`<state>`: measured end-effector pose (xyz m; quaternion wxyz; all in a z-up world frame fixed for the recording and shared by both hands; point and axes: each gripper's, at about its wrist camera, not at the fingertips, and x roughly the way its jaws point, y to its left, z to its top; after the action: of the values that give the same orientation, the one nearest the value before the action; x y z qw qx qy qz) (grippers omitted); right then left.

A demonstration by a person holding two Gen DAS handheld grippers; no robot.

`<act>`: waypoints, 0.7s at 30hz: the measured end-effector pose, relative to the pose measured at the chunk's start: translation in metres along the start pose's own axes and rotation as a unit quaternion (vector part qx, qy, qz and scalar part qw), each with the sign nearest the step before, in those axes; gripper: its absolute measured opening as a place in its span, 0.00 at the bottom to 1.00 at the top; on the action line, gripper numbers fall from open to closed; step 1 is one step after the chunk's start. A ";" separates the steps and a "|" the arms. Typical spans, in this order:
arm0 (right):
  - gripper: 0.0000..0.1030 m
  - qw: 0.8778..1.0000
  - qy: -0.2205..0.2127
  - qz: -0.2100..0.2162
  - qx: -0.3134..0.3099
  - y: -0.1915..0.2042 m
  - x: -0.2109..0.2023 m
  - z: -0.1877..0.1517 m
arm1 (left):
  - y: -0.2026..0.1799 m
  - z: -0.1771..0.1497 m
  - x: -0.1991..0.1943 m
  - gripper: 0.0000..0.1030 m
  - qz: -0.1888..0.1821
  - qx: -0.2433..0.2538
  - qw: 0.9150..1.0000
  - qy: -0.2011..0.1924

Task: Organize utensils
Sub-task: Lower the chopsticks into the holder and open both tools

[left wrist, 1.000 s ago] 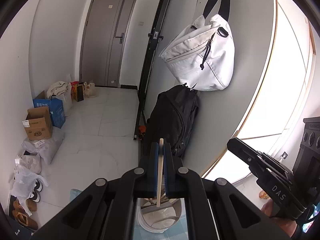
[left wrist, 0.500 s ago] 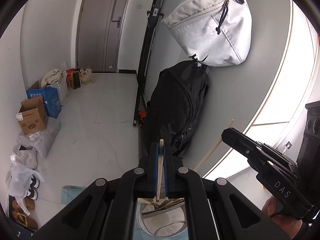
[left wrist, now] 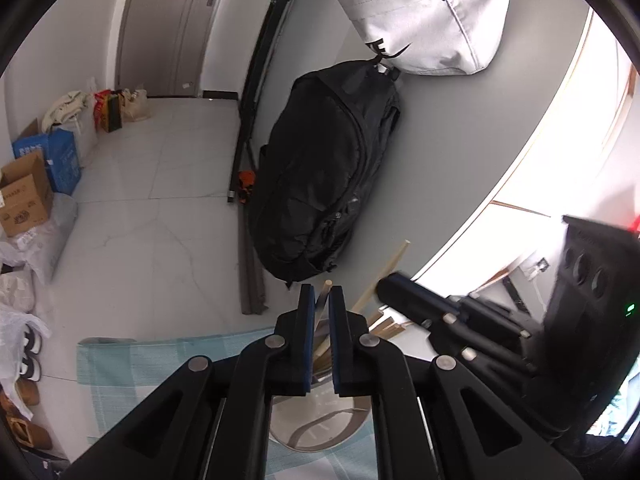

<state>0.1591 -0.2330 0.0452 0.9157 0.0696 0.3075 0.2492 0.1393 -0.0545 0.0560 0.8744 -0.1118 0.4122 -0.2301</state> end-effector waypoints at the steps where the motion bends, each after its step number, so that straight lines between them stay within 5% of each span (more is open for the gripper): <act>1: 0.06 1.000 0.000 -0.003 0.000 0.000 -0.002 -0.003 | 0.000 0.001 -0.001 0.03 0.000 -0.002 1.000 0.004; 4: 0.11 1.000 -0.007 0.004 0.013 -0.001 -0.013 -0.008 | 0.005 0.002 -0.010 0.06 -0.003 -0.021 1.000 -0.001; 7: 0.43 1.000 -0.026 -0.003 0.017 0.002 -0.028 -0.010 | 0.011 0.002 -0.019 0.21 0.001 -0.033 0.999 -0.009; 10: 0.43 0.999 -0.033 -0.007 0.017 0.006 -0.039 -0.011 | 0.015 0.001 -0.028 0.32 0.011 -0.042 0.999 -0.021; 18: 0.44 0.999 -0.036 -0.019 0.026 0.014 -0.061 -0.020 | 0.021 -0.007 -0.049 0.34 0.034 -0.052 0.997 -0.039; 21: 0.50 0.998 -0.048 -0.024 0.026 0.018 -0.071 -0.020 | 0.023 -0.013 -0.057 0.45 0.045 -0.060 0.996 -0.047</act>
<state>0.0910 -0.2534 0.0711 0.9330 0.0982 0.2711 0.2152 0.1043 -0.0063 0.0773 0.8943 -0.1557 0.3878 -0.1599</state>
